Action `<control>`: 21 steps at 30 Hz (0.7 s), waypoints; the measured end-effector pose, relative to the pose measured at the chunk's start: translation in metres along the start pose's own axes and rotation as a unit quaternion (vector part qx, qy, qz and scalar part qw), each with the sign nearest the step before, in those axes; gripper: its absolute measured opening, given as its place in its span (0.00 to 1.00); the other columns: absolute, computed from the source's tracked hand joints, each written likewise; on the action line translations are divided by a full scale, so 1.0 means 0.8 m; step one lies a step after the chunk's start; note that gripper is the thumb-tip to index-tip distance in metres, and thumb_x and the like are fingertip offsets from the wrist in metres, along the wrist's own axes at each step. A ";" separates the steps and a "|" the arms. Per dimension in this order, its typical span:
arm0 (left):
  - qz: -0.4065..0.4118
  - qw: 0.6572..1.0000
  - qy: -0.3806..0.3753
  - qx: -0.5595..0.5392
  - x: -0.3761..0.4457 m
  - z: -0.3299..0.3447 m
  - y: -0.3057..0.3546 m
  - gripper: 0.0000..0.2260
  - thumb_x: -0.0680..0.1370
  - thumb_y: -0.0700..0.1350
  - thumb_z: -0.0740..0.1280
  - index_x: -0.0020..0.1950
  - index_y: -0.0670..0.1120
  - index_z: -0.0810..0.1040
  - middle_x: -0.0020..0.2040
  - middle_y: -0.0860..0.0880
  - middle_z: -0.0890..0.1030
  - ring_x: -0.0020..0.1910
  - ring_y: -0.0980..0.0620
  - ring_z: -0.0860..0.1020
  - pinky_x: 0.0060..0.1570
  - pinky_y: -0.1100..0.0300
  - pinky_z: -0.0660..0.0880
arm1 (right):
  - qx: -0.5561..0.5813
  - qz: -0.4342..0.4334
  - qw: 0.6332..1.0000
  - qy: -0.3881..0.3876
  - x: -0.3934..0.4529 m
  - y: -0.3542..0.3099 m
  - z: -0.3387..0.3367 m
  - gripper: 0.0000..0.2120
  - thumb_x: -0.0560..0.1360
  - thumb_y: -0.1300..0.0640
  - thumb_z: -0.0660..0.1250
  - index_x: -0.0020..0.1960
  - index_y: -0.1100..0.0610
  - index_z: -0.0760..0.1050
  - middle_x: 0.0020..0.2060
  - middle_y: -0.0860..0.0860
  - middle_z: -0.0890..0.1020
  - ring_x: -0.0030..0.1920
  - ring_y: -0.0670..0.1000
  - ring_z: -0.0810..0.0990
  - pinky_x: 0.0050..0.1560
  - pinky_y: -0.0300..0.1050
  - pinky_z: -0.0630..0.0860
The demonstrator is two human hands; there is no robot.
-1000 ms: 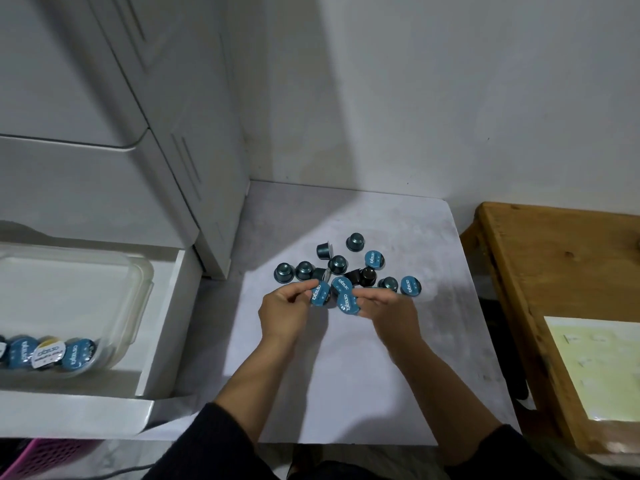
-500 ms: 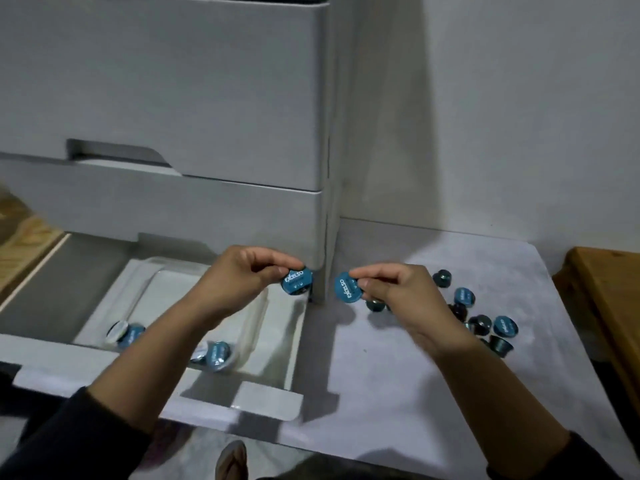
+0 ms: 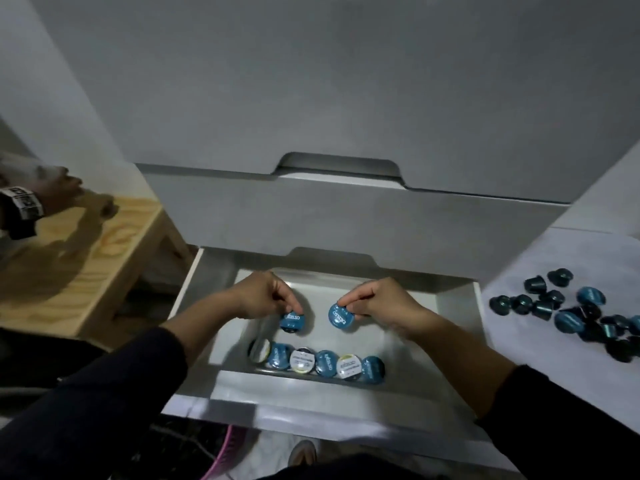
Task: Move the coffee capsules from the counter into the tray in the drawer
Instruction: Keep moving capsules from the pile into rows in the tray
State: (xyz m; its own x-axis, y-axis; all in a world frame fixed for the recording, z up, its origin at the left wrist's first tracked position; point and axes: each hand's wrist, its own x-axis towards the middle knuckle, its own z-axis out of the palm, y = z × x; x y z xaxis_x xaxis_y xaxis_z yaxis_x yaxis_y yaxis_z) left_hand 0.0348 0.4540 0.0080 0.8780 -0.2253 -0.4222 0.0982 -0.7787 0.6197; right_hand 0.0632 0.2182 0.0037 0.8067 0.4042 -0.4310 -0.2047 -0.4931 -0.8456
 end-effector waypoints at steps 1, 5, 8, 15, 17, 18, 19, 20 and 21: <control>0.003 1.000 -0.017 0.018 0.003 0.001 -0.006 0.12 0.73 0.37 0.69 0.43 0.56 0.84 0.38 0.62 0.82 0.37 0.72 0.76 0.42 0.79 0.70 | 0.003 0.012 1.000 0.001 0.007 0.000 0.011 0.11 0.71 0.66 0.69 0.38 0.51 0.82 0.44 0.52 0.84 0.49 0.52 0.82 0.53 0.46 0.80; 0.022 0.996 -0.069 0.046 0.016 0.006 -0.028 0.10 0.73 0.36 0.67 0.47 0.48 0.84 0.46 0.53 0.85 0.42 0.64 0.77 0.45 0.77 0.70 | 0.020 0.049 0.999 -0.002 0.025 0.001 0.042 0.07 0.71 0.68 0.68 0.46 0.61 0.82 0.45 0.57 0.84 0.42 0.48 0.81 0.41 0.34 0.80; 0.040 0.994 -0.081 0.057 0.024 0.004 -0.037 0.10 0.72 0.35 0.68 0.46 0.47 0.85 0.42 0.55 0.85 0.40 0.64 0.77 0.46 0.73 0.71 | 0.027 0.059 0.998 -0.011 0.033 0.003 0.054 0.07 0.69 0.70 0.69 0.45 0.62 0.82 0.38 0.55 0.83 0.37 0.48 0.80 0.38 0.33 0.79; 0.064 0.984 -0.115 0.118 0.031 -0.015 -0.038 0.11 0.72 0.32 0.65 0.44 0.45 0.84 0.45 0.49 0.85 0.36 0.62 0.76 0.42 0.74 0.71 | 0.025 0.092 0.995 -0.020 0.047 0.010 0.067 0.09 0.68 0.68 0.72 0.37 0.55 0.83 0.39 0.54 0.84 0.41 0.50 0.83 0.46 0.39 0.81; 0.067 0.983 -0.118 0.127 0.031 -0.020 -0.039 0.11 0.72 0.32 0.65 0.45 0.45 0.84 0.46 0.49 0.85 0.37 0.61 0.76 0.42 0.74 0.70 | 0.025 0.092 0.995 -0.028 0.049 0.008 0.072 0.10 0.68 0.69 0.71 0.37 0.54 0.83 0.40 0.54 0.85 0.42 0.50 0.83 0.47 0.40 0.80; 0.068 0.982 -0.119 0.127 0.030 -0.022 -0.040 0.10 0.72 0.33 0.66 0.46 0.45 0.84 0.46 0.49 0.85 0.39 0.60 0.77 0.43 0.73 0.71 | 0.025 0.092 0.995 -0.032 0.050 0.007 0.074 0.10 0.68 0.69 0.71 0.37 0.55 0.83 0.40 0.55 0.85 0.42 0.50 0.83 0.46 0.39 0.80; 0.070 0.982 -0.120 0.128 0.030 -0.023 -0.041 0.10 0.72 0.33 0.66 0.46 0.45 0.84 0.46 0.49 0.85 0.40 0.60 0.77 0.45 0.71 0.72 | 0.023 0.091 0.995 -0.036 0.051 0.005 0.077 0.09 0.68 0.69 0.71 0.39 0.56 0.83 0.40 0.55 0.85 0.42 0.50 0.82 0.45 0.38 0.80; 0.073 0.982 -0.121 0.129 0.029 -0.024 -0.042 0.09 0.73 0.33 0.67 0.46 0.45 0.84 0.47 0.49 0.85 0.41 0.59 0.78 0.46 0.69 0.73 | 0.021 0.090 0.995 -0.041 0.051 0.004 0.079 0.09 0.68 0.69 0.71 0.40 0.57 0.83 0.40 0.55 0.84 0.42 0.49 0.82 0.44 0.36 0.80; 0.075 0.981 -0.119 0.131 0.028 -0.023 -0.043 0.09 0.72 0.34 0.67 0.46 0.45 0.84 0.46 0.49 0.85 0.41 0.58 0.78 0.47 0.68 0.73 | 0.017 0.089 0.995 -0.046 0.051 0.003 0.081 0.08 0.68 0.69 0.71 0.41 0.57 0.83 0.40 0.54 0.84 0.41 0.49 0.82 0.42 0.35 0.80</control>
State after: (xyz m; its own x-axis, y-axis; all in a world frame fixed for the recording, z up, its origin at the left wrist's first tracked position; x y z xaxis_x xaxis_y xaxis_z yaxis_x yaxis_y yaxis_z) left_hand 0.0600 0.4868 -0.0107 0.7361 -0.4553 -0.5009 -0.1752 -0.8429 0.5088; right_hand 0.0600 0.2838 -0.0363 0.7022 0.3825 -0.6005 -0.3598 -0.5371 -0.7629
